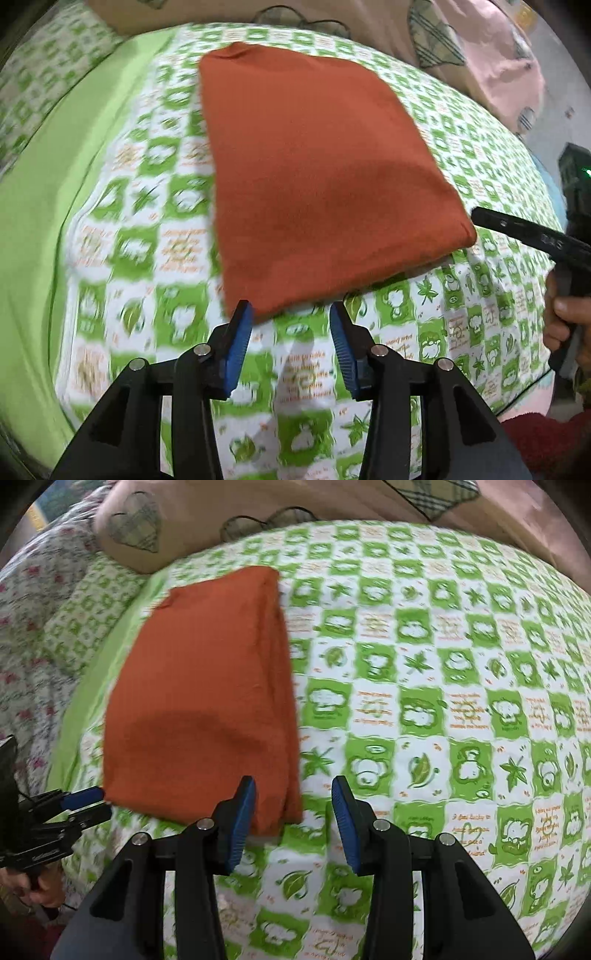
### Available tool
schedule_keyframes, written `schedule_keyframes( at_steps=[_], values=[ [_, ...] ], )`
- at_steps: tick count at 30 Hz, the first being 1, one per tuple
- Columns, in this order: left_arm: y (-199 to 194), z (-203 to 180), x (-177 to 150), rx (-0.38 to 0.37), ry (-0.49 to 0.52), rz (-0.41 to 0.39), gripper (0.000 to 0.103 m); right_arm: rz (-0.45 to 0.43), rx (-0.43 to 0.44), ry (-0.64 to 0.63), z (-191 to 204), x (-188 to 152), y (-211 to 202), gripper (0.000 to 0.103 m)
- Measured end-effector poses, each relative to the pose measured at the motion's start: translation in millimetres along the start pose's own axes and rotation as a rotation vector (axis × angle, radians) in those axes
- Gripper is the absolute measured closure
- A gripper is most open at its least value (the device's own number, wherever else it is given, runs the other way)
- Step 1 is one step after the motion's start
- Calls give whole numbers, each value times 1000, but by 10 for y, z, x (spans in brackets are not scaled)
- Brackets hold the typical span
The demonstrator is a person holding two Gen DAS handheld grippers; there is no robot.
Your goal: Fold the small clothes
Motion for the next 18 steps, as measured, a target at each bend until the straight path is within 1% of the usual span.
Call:
schedule_keyframes(
  at_steps=[3, 8, 12, 13, 16, 18],
  values=[
    [-33, 62, -111, 33, -54, 2, 57, 3, 27, -42, 97, -32, -63, 60],
    [-136, 66, -269, 62, -92, -7, 56, 21, 57, -65, 188, -192, -134, 59],
    [-169, -26, -396, 70, -79, 1, 55, 52, 76, -69, 195, -375, -142, 58],
    [-183, -34, -431, 78, -73, 2, 52, 60, 81, -73, 202, -414, -143, 58],
    [-265, -15, -504, 128, -53, -5, 45, 86, 91, -96, 251, -585, -160, 58],
    [-324, 4, -538, 160, -45, -20, 44, 105, 98, -120, 301, -702, -181, 58]
  ],
)
Point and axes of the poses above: each gripper's, at about its wrist camera, not at the fingertips, and y roughly the way its jaws point, z to its left, x to its top, the point moved 10 cm from there along y, roughly the way its jaws point
